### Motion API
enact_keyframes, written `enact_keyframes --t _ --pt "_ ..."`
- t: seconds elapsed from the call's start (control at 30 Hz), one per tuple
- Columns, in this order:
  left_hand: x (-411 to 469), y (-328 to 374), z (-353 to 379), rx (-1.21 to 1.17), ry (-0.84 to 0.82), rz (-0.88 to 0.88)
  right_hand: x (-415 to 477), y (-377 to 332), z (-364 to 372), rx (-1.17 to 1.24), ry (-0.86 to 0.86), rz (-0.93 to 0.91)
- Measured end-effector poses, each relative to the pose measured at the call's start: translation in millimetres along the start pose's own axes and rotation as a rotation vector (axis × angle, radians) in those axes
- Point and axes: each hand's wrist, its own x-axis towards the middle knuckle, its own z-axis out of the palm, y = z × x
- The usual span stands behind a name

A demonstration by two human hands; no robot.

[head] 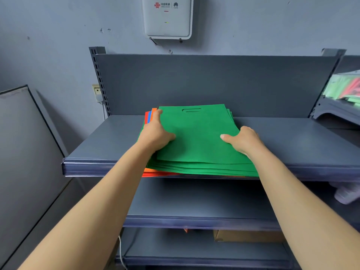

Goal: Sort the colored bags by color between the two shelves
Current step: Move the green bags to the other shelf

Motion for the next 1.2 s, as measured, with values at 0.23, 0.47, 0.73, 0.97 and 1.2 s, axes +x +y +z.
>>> enact_keyframes --t 0.23,0.47,0.73,0.97,1.2 --pt "-6 6 7 0.324 -0.002 0.195 2 -2 -4 0.114 0.089 -0.015" --pt "-13 26 0 0.308 0.209 0.434 -6 -17 -36 0.368 0.092 -0.159" --pt "-14 33 -13 0.317 0.262 0.446 -31 -57 -45 -0.123 0.247 -0.381" --pt "-26 13 -46 0.278 0.205 0.246 -71 -110 -23 -0.343 0.187 -0.678" --pt "-74 -10 -77 0.134 0.429 0.089 -115 -135 -10 -0.321 0.103 -1.001"
